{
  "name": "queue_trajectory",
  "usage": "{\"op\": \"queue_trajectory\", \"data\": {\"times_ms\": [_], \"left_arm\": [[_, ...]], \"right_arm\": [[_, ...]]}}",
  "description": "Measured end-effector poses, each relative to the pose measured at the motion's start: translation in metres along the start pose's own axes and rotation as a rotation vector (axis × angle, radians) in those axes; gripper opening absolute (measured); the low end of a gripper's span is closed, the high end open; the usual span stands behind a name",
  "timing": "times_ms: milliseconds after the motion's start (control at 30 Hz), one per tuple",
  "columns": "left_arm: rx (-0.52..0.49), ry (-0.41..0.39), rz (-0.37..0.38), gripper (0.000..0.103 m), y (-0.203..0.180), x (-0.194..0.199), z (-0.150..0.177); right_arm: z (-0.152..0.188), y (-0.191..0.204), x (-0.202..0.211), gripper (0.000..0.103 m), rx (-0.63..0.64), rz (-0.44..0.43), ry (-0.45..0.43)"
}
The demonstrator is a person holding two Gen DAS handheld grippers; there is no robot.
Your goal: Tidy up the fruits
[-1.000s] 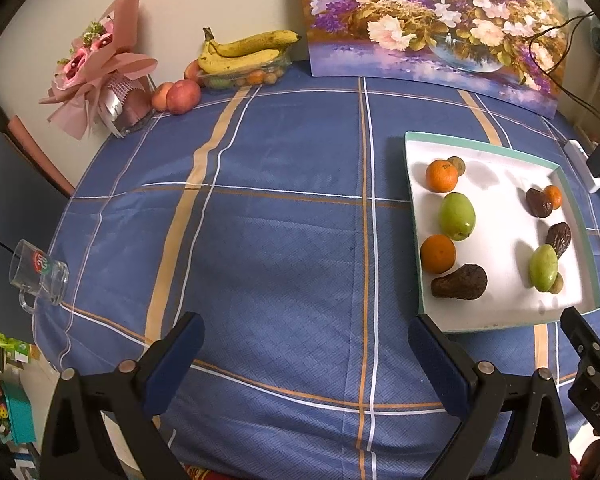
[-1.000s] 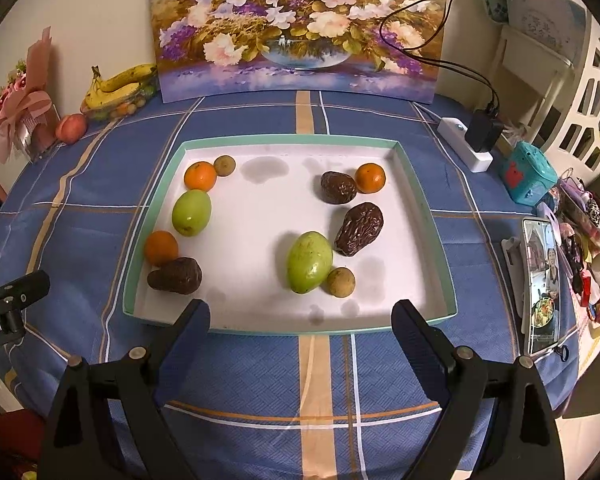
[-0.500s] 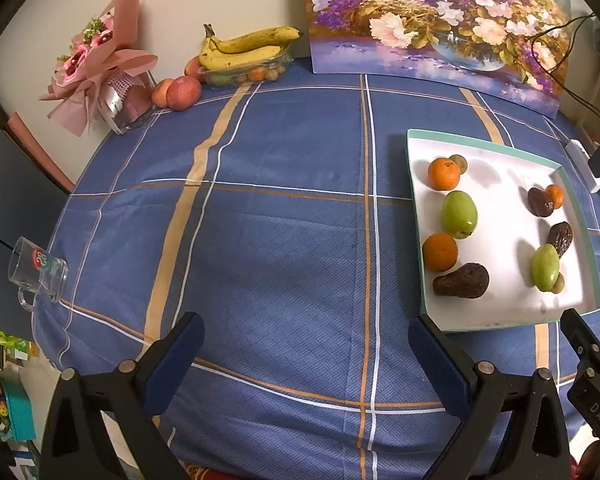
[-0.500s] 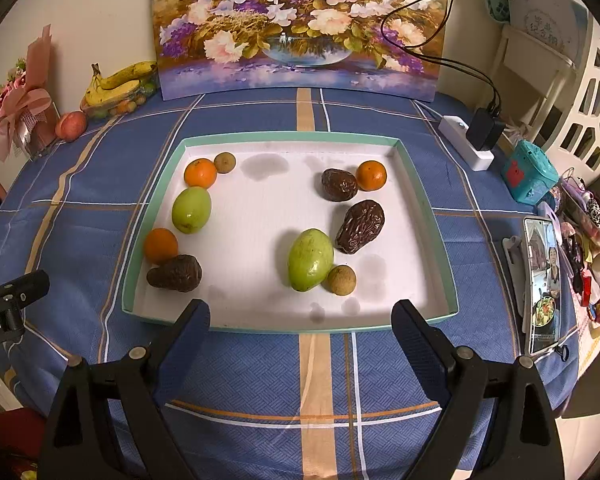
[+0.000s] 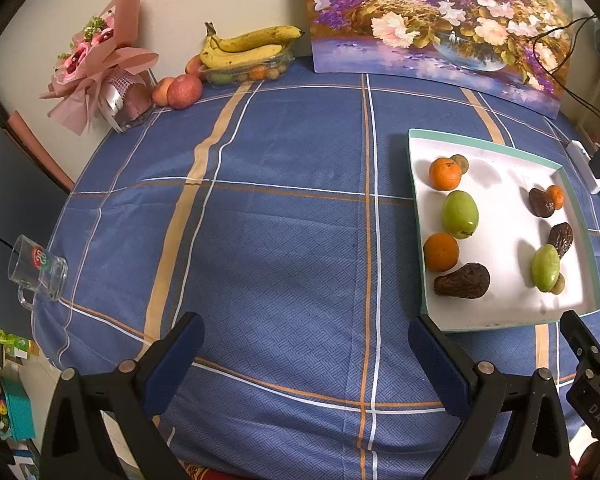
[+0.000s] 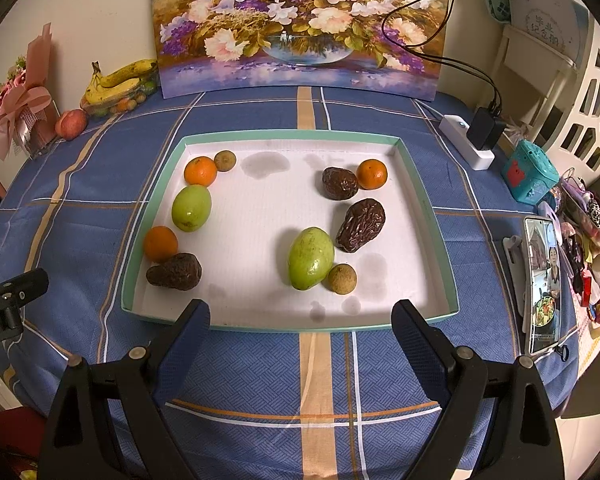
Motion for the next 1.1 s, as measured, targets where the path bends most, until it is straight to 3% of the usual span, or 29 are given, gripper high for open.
{"op": "queue_trajectory", "data": {"times_ms": [1100], "left_arm": [[0.002,0.003,-0.002,0.103,0.0025,-0.0025,0.0011]], "right_arm": [[0.0013,-0.0008,-0.0037,0.093,0.004,-0.001,0.012]]}}
Point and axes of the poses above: each gripper's, at about its wrist camera, not at the fingertips, and x roughly against the way its jaws point, y to its left, z to its underside, the point moved 4 cm from there along -x, roughly the way its jaws point, and after that the axes turned 8 degrees about -z, right-handed, at the moved point
